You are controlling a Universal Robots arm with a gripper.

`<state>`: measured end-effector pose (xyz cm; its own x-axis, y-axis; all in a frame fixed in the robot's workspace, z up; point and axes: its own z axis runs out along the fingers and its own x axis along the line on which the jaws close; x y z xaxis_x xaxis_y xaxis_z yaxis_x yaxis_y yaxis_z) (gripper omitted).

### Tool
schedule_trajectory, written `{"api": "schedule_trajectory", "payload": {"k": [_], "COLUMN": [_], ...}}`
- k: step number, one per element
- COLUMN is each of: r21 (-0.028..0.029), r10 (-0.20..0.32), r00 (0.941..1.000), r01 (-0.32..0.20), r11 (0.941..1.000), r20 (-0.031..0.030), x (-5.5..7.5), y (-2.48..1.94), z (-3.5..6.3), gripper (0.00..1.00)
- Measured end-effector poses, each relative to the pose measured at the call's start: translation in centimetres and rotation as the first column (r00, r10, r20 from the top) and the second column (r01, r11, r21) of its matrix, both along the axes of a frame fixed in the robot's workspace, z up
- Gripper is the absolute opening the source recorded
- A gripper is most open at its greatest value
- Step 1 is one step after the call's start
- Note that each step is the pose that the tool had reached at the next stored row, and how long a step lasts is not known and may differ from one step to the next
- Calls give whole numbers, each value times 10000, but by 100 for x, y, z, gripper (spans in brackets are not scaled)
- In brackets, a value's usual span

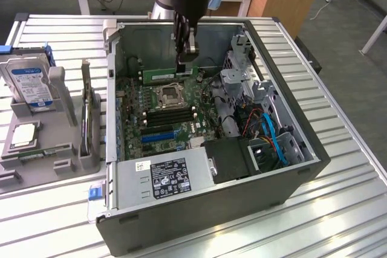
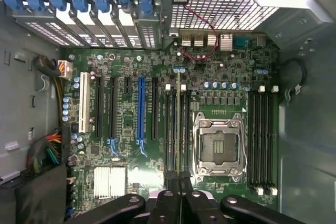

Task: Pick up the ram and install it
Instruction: 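Pick up the ram and move it above insertion slot, then insert the ram into the slot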

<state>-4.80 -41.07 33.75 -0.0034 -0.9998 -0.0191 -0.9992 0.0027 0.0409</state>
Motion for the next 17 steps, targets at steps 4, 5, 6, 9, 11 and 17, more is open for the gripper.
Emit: {"api": "schedule_trajectory", "payload": {"k": [4,5,6,9,11,17], "r21": [0,0,-1,0,0,0], "r10": [0,0,0,0,0,0], "r00": [10000,10000,10000,10000,10000,10000], "r01": [0,0,0,0,0,0], "r11": [10000,10000,10000,10000,10000,10000], "r20": [0,0,0,0,1,0], "x": [0,0,0,0,0,0], "y": [0,0,0,0,0,0], "z": [-55,-57,-57,-58,-58,-58], "gripper": [12,12,12,12,12,12]}}
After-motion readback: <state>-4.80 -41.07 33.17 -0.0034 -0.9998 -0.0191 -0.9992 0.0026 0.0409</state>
